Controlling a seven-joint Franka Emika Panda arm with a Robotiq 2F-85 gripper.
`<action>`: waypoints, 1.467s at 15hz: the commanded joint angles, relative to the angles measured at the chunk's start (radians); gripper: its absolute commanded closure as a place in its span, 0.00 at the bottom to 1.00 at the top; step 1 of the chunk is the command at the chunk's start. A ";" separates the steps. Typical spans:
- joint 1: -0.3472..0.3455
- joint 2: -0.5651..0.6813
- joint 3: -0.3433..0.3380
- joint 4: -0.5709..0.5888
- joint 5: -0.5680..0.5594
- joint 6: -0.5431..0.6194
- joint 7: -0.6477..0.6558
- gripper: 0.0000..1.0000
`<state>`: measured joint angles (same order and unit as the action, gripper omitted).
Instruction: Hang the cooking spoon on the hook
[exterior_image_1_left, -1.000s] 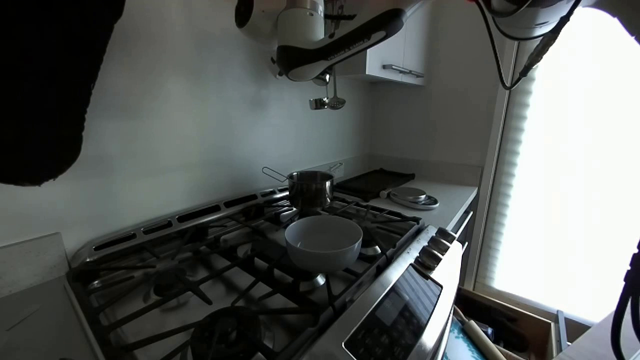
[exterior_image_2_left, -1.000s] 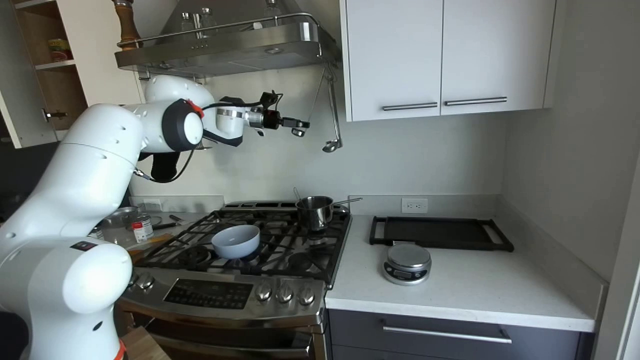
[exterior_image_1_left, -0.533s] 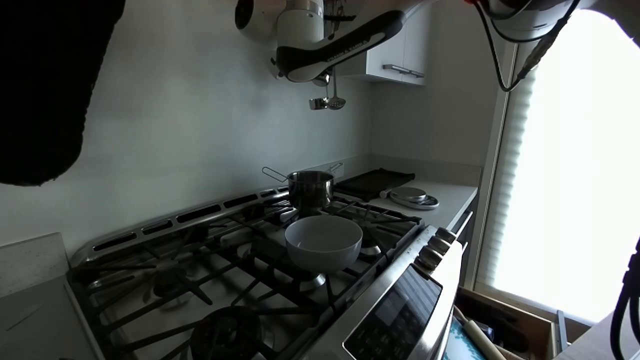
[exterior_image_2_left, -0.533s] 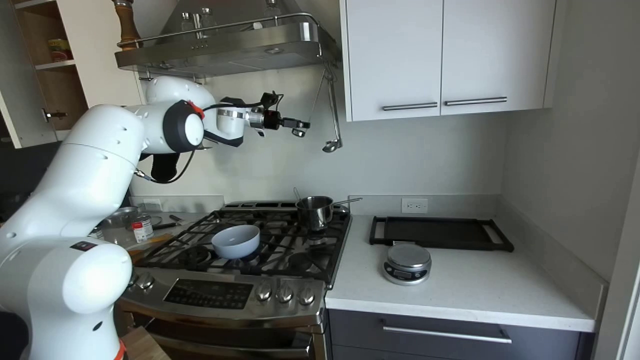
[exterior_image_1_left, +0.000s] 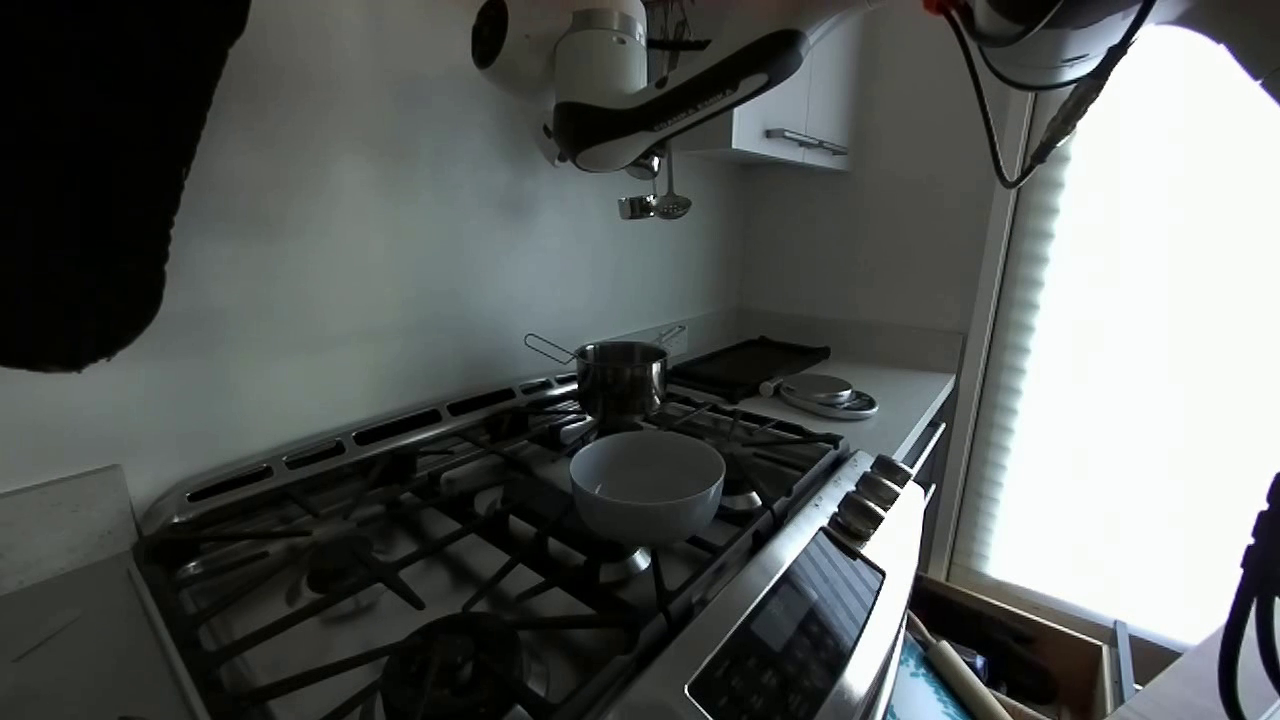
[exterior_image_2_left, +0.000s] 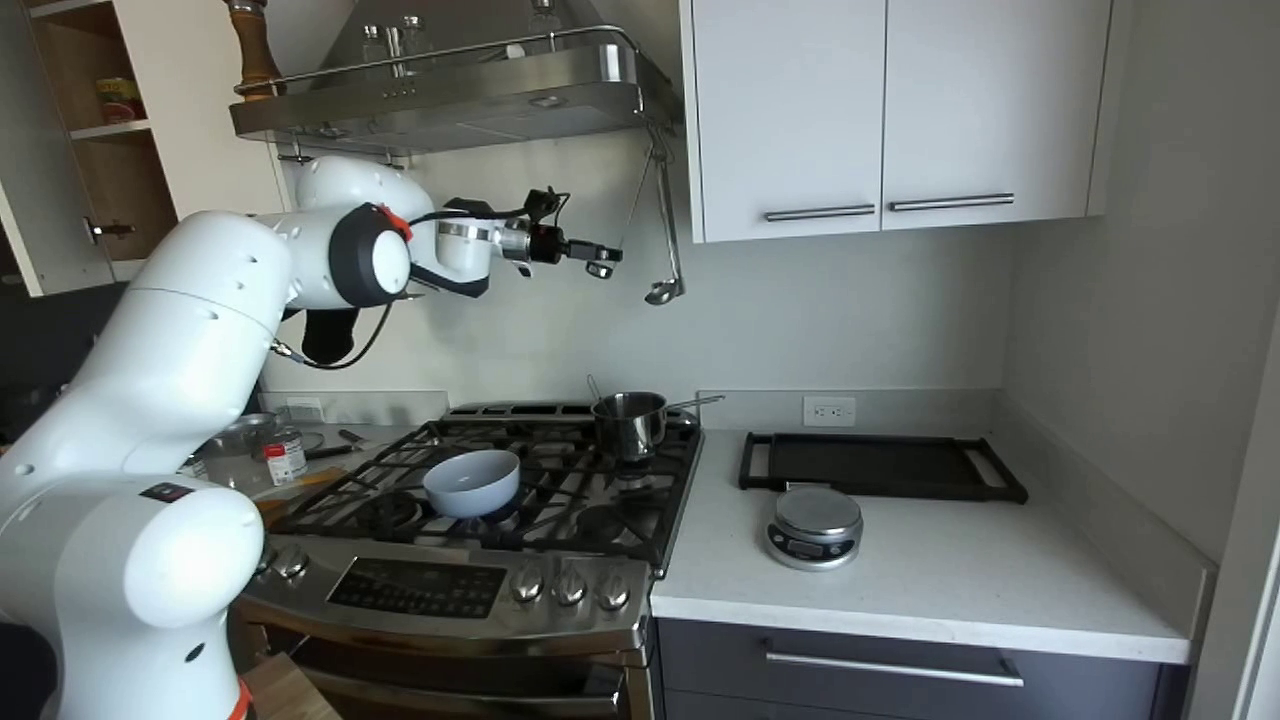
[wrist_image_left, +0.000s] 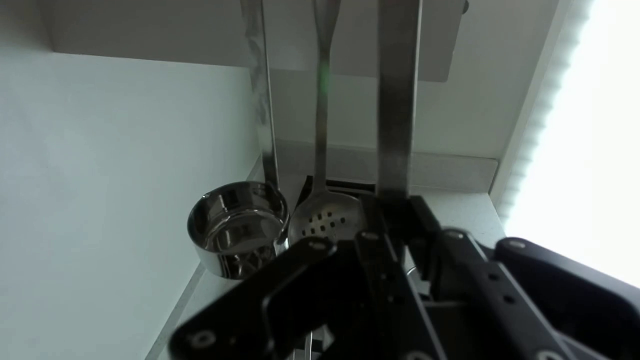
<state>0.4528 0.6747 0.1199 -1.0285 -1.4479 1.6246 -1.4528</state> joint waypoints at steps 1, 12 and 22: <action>-0.003 0.008 -0.002 0.018 0.014 0.006 -0.023 0.96; -0.005 -0.015 0.002 -0.048 0.012 -0.007 0.008 0.96; -0.009 -0.038 -0.001 -0.101 0.008 -0.025 0.039 0.73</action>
<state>0.4484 0.6708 0.1186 -1.0741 -1.4447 1.6065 -1.4339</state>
